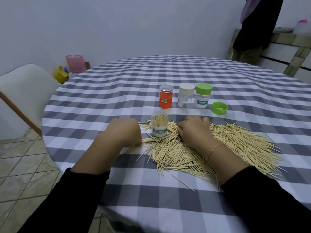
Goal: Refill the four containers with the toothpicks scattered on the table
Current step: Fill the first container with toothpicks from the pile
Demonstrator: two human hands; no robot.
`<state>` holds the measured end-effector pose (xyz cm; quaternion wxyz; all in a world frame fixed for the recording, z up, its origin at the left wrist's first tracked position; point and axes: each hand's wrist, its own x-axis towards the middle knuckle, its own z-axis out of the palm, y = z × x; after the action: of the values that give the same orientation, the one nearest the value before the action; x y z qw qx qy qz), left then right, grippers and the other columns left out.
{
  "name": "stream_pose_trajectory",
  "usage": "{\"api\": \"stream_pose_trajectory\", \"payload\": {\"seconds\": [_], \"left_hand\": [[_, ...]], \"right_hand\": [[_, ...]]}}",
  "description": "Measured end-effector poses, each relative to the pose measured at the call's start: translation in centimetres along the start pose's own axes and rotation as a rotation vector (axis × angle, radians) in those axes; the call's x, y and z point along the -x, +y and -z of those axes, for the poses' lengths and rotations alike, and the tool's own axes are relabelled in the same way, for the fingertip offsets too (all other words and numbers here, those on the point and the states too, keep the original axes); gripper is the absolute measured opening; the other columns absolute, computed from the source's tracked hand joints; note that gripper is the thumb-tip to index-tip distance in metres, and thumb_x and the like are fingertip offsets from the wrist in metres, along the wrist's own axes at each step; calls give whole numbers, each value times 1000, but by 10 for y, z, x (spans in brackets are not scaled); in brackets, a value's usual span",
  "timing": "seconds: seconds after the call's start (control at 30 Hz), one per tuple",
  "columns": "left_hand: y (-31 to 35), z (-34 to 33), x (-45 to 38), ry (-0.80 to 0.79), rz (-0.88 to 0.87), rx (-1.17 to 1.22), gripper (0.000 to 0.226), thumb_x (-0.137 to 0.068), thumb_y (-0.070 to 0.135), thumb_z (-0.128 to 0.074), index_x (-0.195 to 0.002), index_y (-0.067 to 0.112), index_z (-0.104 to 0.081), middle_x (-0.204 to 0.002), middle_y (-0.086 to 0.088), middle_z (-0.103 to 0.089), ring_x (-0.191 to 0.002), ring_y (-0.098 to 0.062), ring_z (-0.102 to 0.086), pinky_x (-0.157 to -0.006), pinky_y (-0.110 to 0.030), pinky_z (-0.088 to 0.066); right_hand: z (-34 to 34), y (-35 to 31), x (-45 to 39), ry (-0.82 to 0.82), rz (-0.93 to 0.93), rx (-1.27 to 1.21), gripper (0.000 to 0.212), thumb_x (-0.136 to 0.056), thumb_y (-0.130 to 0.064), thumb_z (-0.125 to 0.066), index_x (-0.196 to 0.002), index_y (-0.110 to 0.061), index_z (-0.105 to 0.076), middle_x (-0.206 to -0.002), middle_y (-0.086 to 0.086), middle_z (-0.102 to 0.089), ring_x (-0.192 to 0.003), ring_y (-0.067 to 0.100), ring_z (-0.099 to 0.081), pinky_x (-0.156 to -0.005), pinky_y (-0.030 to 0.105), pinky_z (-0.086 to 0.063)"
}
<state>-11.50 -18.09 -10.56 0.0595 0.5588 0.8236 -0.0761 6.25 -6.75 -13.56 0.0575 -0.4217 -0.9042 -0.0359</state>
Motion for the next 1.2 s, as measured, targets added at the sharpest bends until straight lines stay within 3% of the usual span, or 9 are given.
{"api": "stream_pose_trajectory", "payload": {"seconds": [0.13, 0.3, 0.5, 0.6, 0.9, 1.07, 1.2], "left_hand": [[1, -5, -3, 49, 13, -33, 24, -89, 39, -58, -104, 28, -73, -95, 9, -70, -89, -15, -60, -84, -31, -47], [7, -5, -2, 98, 4, -102, 26, -92, 43, -55, -106, 26, -70, -97, 7, -68, -92, -16, -59, -97, -36, -34], [10, 4, 1, 104, -17, -181, 35, -91, 56, -52, -97, 27, -71, -92, 7, -67, -87, -16, -59, -96, -35, -35], [8, 7, 2, 131, -40, -183, 29, -94, 48, -51, -95, 28, -72, -90, 6, -68, -86, -15, -59, -94, -35, -32], [-2, 22, 0, 103, -162, -126, 27, -101, 37, -44, -118, 34, -65, -111, 12, -67, -103, -12, -55, -99, -35, -26], [-5, 23, -4, 80, -162, -27, 24, -101, 38, -44, -114, 33, -64, -106, 11, -67, -99, -13, -56, -99, -36, -24], [-9, 24, -4, 46, -157, 107, 17, -99, 37, -48, -106, 34, -64, -101, 10, -66, -98, -14, -55, -98, -36, -28]], "right_hand": [[-1, -1, 1, 59, -8, -9, 28, -98, -31, -41, -115, -25, -63, -118, -2, -57, -116, 21, -43, -92, 41, -28], [-2, 2, 1, 112, -33, -29, 29, -99, -33, -39, -114, -26, -62, -115, -4, -58, -114, 20, -44, -89, 39, -27], [-1, 9, -2, 111, -59, -97, 28, -100, -32, -38, -114, -27, -61, -114, -4, -60, -113, 20, -45, -89, 39, -26], [1, 9, -3, 105, -48, -117, 27, -100, -31, -38, -115, -27, -60, -115, -5, -60, -114, 19, -45, -89, 39, -25], [4, 10, -3, 145, -6, -140, 17, -97, -22, -43, -99, -30, -59, -85, -11, -48, -102, 17, -48, -81, 39, -23], [4, 13, -4, 180, -9, -66, 19, -98, -21, -37, -99, -27, -55, -101, -7, -61, -104, 19, -46, -83, 40, -24], [2, 18, -6, 131, -8, 57, 25, -97, -21, -39, -112, -24, -58, -112, -1, -57, -112, 23, -43, -90, 42, -26]]}}
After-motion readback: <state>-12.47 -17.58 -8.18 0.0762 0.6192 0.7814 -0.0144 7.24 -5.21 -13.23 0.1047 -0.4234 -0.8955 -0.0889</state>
